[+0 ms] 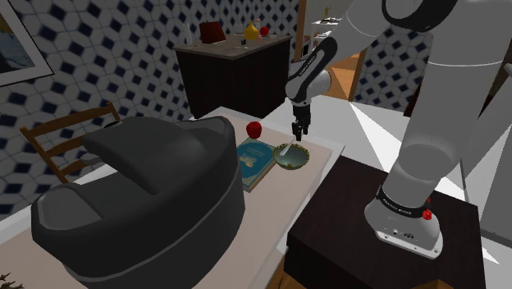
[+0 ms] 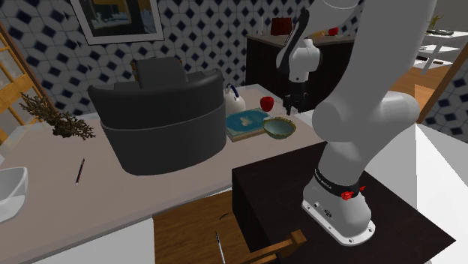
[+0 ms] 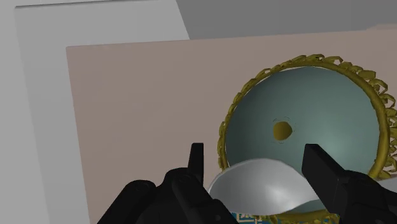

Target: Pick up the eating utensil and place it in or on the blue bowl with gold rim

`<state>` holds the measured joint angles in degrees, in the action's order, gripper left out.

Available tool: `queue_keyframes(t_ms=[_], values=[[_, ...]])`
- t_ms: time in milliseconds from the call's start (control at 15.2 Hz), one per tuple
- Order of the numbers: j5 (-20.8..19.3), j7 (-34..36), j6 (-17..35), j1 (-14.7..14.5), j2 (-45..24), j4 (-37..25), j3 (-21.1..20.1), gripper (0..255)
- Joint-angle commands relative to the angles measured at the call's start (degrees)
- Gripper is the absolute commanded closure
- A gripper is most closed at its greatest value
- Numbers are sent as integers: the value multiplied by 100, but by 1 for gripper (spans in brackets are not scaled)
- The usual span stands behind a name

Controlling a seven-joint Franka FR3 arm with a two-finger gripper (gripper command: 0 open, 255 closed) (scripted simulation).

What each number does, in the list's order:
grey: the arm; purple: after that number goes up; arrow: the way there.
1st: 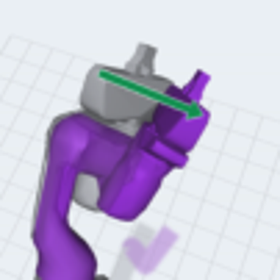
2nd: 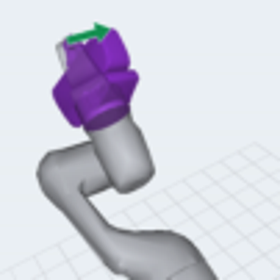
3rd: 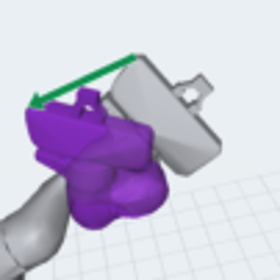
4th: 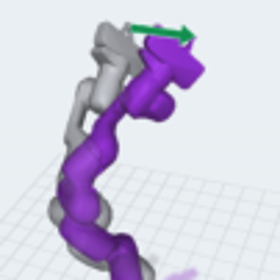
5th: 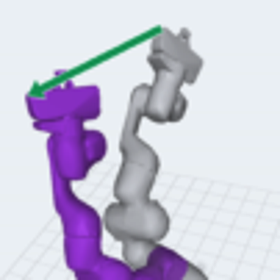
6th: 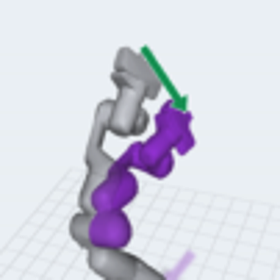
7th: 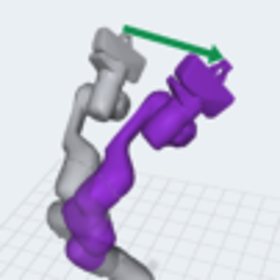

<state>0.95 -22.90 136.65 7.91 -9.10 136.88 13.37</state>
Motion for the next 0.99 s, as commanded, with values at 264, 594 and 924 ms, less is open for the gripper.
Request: queue_keyframes(t_ms=[264, 594, 924], values=[[160, -100, 450, 30, -450, 10, -57, 255], [270, -172, 731, 64, -753, -4, -109, 255], [271, -172, 731, 64, -753, -5, -109, 255]])
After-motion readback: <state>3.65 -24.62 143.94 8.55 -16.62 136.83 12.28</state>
